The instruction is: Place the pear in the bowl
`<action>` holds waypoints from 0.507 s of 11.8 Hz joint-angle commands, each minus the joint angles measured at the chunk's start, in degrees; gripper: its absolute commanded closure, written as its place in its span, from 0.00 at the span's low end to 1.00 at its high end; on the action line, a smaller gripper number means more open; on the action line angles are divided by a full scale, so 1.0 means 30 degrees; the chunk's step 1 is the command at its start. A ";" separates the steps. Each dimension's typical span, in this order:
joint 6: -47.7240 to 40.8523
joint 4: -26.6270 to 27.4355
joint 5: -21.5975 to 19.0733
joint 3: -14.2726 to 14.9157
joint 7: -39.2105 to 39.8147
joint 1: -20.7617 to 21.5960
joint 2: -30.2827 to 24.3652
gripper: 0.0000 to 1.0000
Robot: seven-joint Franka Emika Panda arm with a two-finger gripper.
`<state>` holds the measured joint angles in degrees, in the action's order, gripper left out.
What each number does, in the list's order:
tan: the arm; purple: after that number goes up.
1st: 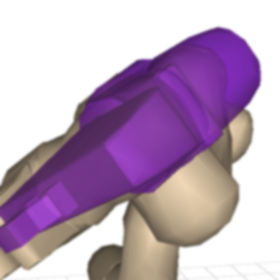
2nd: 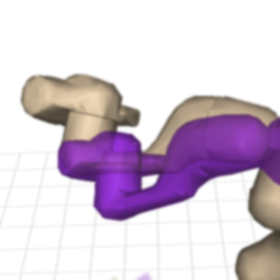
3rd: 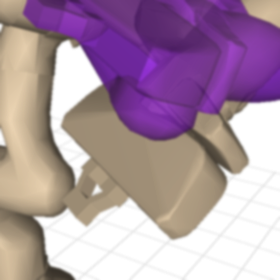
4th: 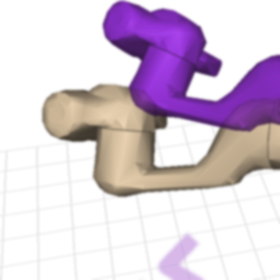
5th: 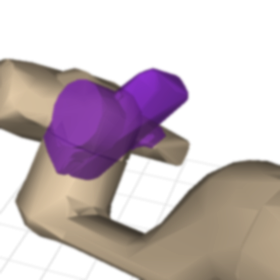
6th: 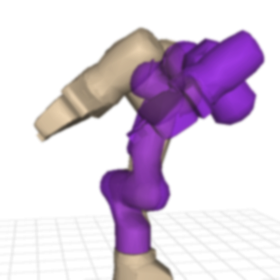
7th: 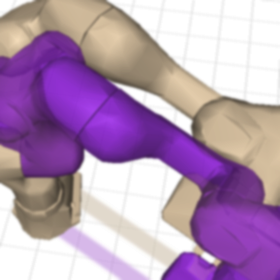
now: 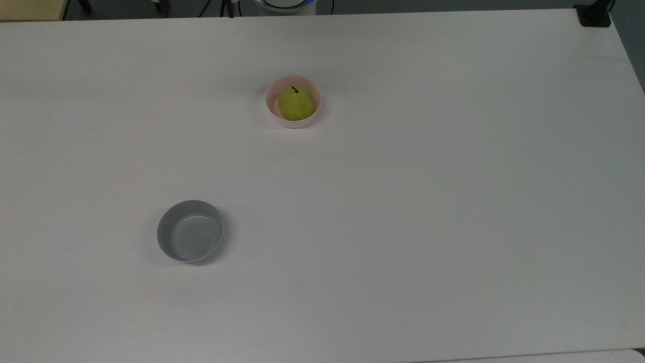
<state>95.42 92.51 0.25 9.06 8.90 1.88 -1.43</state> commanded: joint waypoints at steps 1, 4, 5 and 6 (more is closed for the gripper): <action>0.0948 -0.0369 0.0151 0.0728 0.0581 0.0746 0.0445 0.00; 0.0949 -0.0370 0.0034 0.1636 0.0227 0.1803 0.0505 0.00; 0.0920 -0.0369 0.0034 0.1608 0.0198 0.1775 0.0504 0.00; 0.0919 -0.0369 0.0034 0.1607 0.0227 0.1775 0.0533 0.00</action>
<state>97.72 92.36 0.25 12.44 9.94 5.76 -0.39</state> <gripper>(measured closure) 0.000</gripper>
